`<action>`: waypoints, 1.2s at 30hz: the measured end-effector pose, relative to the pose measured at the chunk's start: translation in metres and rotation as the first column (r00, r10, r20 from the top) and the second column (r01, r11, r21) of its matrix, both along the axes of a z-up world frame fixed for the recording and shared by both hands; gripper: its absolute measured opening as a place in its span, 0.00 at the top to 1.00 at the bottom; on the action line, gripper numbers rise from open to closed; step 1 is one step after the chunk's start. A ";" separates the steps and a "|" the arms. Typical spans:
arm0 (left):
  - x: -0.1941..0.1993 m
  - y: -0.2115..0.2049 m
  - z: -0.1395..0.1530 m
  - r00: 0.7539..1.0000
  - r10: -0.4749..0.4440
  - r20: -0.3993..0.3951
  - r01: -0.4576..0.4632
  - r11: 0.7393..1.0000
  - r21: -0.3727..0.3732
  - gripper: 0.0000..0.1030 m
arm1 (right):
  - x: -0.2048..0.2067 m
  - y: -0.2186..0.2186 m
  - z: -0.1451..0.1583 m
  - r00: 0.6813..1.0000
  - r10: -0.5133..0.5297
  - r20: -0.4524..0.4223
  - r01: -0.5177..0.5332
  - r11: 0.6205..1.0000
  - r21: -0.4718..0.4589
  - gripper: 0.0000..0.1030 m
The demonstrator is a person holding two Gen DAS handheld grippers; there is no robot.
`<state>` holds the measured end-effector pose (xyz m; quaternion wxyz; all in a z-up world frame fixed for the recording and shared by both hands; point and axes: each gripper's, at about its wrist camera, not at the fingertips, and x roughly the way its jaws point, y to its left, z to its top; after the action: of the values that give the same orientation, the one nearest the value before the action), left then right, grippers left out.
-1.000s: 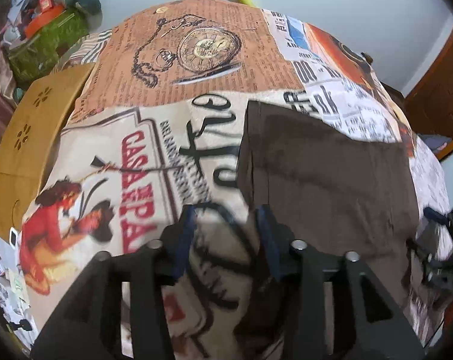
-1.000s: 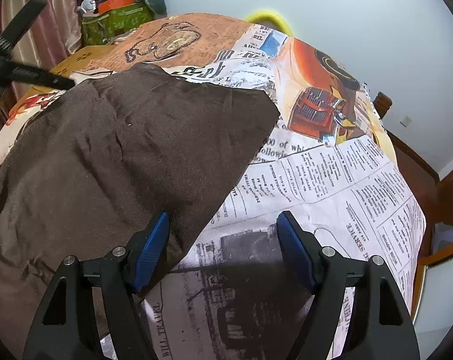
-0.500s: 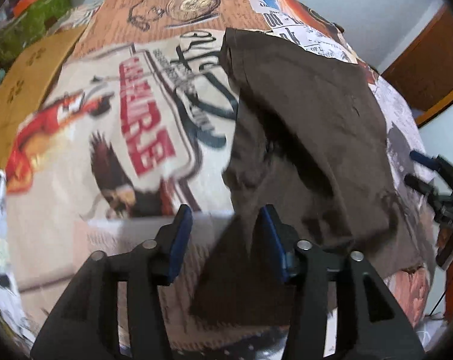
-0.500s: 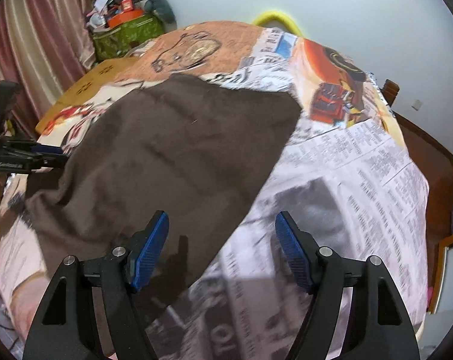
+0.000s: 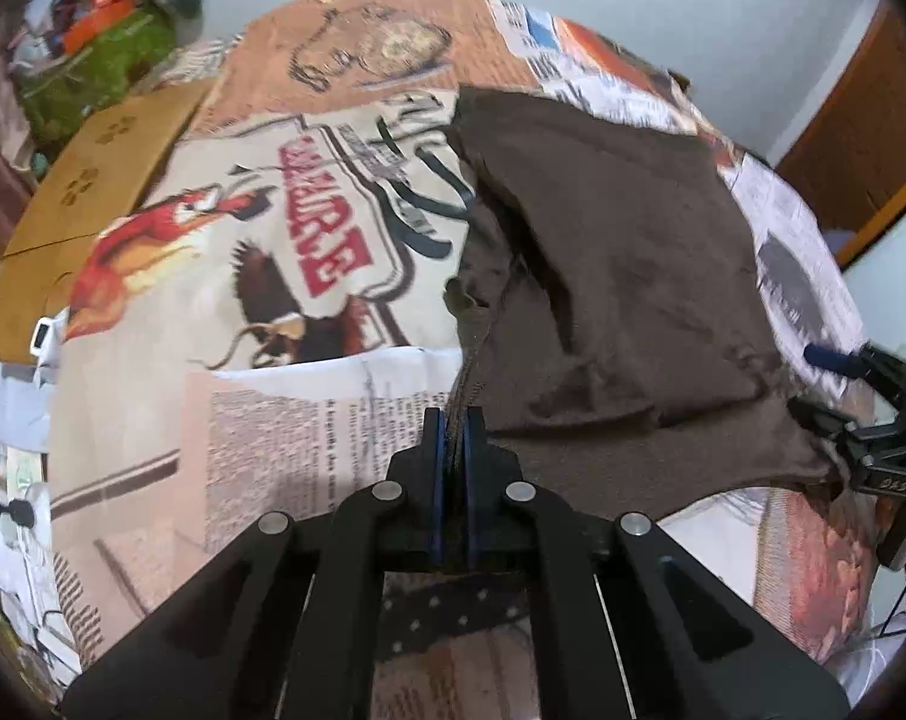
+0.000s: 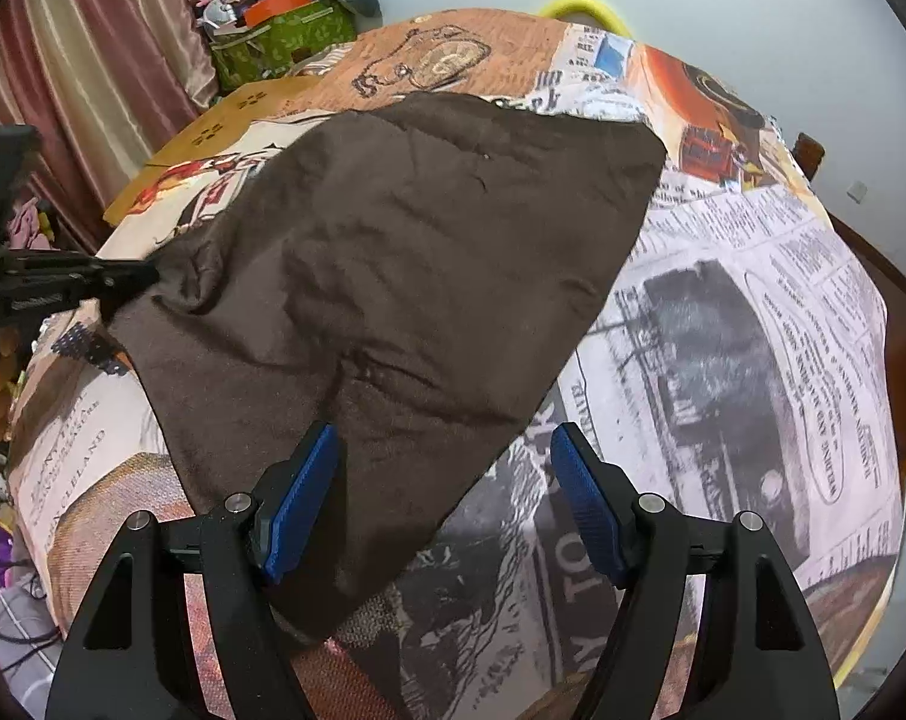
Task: Fold small clothes
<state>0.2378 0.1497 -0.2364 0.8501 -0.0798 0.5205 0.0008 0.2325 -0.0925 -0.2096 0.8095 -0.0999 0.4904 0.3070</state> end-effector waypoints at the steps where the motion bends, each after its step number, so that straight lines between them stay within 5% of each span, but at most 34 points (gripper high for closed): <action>1: -0.004 0.002 0.003 1.000 0.010 0.007 -0.010 1.000 -0.007 0.96 | -0.002 0.000 -0.001 1.000 -0.006 -0.004 0.006 1.000 0.001 0.32; 7: -0.025 0.015 0.002 0.996 0.082 0.023 -0.083 0.995 0.050 0.98 | -0.009 -0.001 -0.005 1.000 -0.011 -0.002 0.011 1.000 -0.027 0.32; 13: -0.030 0.027 -0.014 0.996 0.078 -0.050 -0.079 0.997 -0.013 0.98 | -0.012 -0.005 -0.010 0.999 -0.024 -0.023 0.024 0.999 -0.026 0.32; 20: -0.001 0.028 0.007 0.999 0.049 0.007 -0.049 0.997 -0.057 0.70 | -0.013 -0.002 -0.009 1.000 -0.026 -0.016 0.025 0.999 -0.035 0.32; 30: 0.050 0.017 -0.035 0.994 -0.019 -0.106 -0.003 0.979 -0.204 0.67 | -0.011 -0.007 -0.013 0.998 -0.043 -0.044 0.043 0.999 -0.002 0.32; 33: 0.047 0.013 -0.036 0.995 -0.046 -0.091 0.024 0.973 -0.231 0.71 | -0.010 -0.007 -0.014 0.998 -0.044 -0.051 0.044 0.999 0.005 0.32; 35: 0.043 0.010 -0.036 0.995 -0.055 -0.088 0.037 0.980 -0.197 0.92 | -0.010 -0.007 -0.014 0.997 -0.043 -0.059 0.044 0.999 0.010 0.32; 36: 0.041 0.010 -0.035 0.995 -0.052 -0.086 0.035 0.981 -0.188 0.92 | -0.009 -0.008 -0.015 0.997 -0.044 -0.062 0.044 0.999 0.014 0.32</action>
<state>0.2787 0.1596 -0.2717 0.8142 -0.1474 0.5579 -0.0630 0.2231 -0.1006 -0.2244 0.8013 -0.0733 0.5148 0.2958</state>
